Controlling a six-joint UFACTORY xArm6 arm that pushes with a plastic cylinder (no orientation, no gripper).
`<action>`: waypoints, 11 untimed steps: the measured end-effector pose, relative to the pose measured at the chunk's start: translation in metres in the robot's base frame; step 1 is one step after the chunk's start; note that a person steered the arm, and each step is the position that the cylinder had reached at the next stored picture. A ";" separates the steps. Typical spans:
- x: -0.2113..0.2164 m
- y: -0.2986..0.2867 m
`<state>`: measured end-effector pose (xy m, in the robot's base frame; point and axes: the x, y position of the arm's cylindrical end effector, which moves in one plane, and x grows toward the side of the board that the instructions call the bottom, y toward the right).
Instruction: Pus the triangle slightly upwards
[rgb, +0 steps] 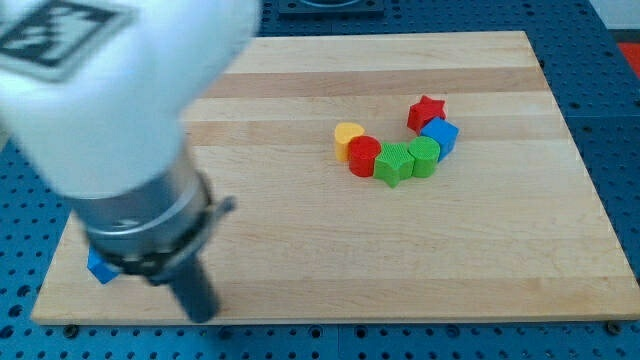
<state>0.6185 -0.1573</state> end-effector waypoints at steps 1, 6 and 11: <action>-0.008 -0.066; -0.046 -0.112; -0.043 -0.115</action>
